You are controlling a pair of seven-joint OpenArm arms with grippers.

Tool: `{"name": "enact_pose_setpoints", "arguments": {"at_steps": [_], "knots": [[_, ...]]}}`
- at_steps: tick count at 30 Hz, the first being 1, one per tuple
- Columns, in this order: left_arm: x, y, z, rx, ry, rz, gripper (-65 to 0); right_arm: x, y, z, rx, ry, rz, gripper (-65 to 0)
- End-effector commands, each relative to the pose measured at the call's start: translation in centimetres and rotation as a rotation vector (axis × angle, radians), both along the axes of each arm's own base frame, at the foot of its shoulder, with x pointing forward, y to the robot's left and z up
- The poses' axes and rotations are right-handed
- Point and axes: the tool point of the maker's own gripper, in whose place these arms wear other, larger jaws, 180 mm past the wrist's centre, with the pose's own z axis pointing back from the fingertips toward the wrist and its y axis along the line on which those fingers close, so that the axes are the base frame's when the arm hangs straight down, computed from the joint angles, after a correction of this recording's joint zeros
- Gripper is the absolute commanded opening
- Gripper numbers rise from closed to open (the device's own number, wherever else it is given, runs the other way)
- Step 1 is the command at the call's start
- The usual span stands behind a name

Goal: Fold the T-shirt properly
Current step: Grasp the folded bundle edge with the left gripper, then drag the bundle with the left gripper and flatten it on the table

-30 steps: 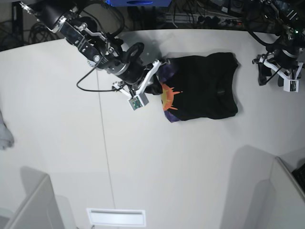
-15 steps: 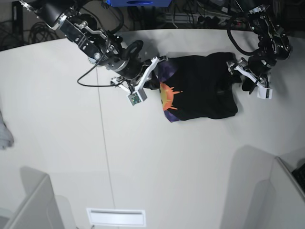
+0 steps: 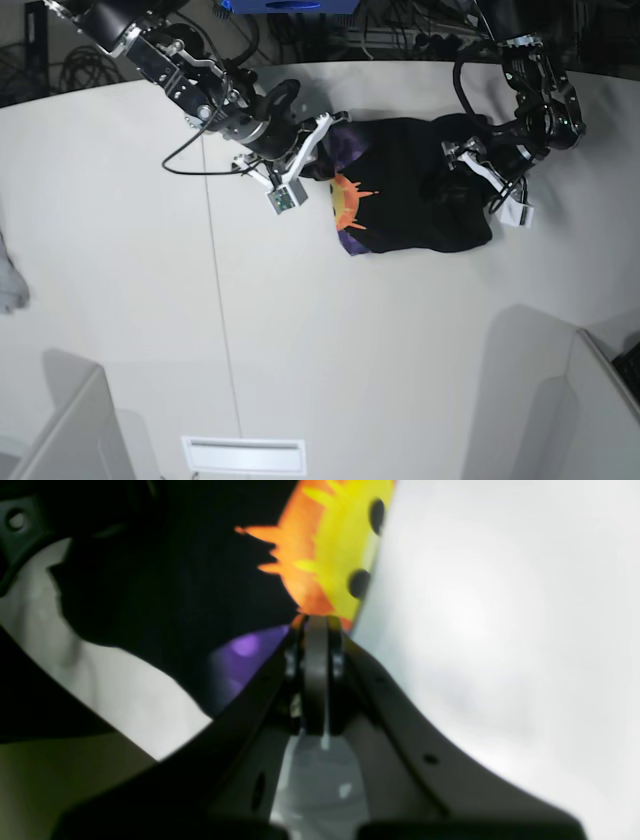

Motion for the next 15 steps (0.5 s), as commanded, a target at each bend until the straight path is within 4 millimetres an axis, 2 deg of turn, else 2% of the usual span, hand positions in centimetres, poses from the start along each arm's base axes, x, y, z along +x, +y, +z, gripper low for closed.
{"name": "enact_pose_setpoints", "arguments": {"at_steps": [1,4,6,10,13,14,15], "knots": [[0.2,-0.3,-0.1,0.002,0.009,-0.016,-6.4,0.6,0.3,1.6,0.033,-0.046,-0.001,-65.0],[0.1,-1.2,-0.5,-0.009,0.029,-0.031,-6.9,1.3,-0.9,2.2,0.047,-0.055,-0.055,-65.0],[0.1,-1.4,-0.7,-0.013,0.043,-0.025,-12.2,2.0,-2.3,2.3,0.050,-0.056,-0.116,-65.0],[0.3,-1.0,-1.0,-0.018,0.070,0.013,-39.2,2.5,-5.5,1.7,0.033,-0.041,-0.219,-65.0],[0.7,0.1,-0.8,0.006,0.072,0.025,-60.2,2.5,-7.5,1.2,0.018,-0.027,-0.281,-65.0],[0.9,0.2,-0.7,0.008,0.069,0.027,-65.0,2.5,-8.0,1.1,0.014,-0.024,-0.296,-65.0],[1.3,0.6,-0.4,0.018,0.066,0.027,-65.0,2.5,-8.6,1.0,0.010,-0.021,-0.311,-65.0]]}}
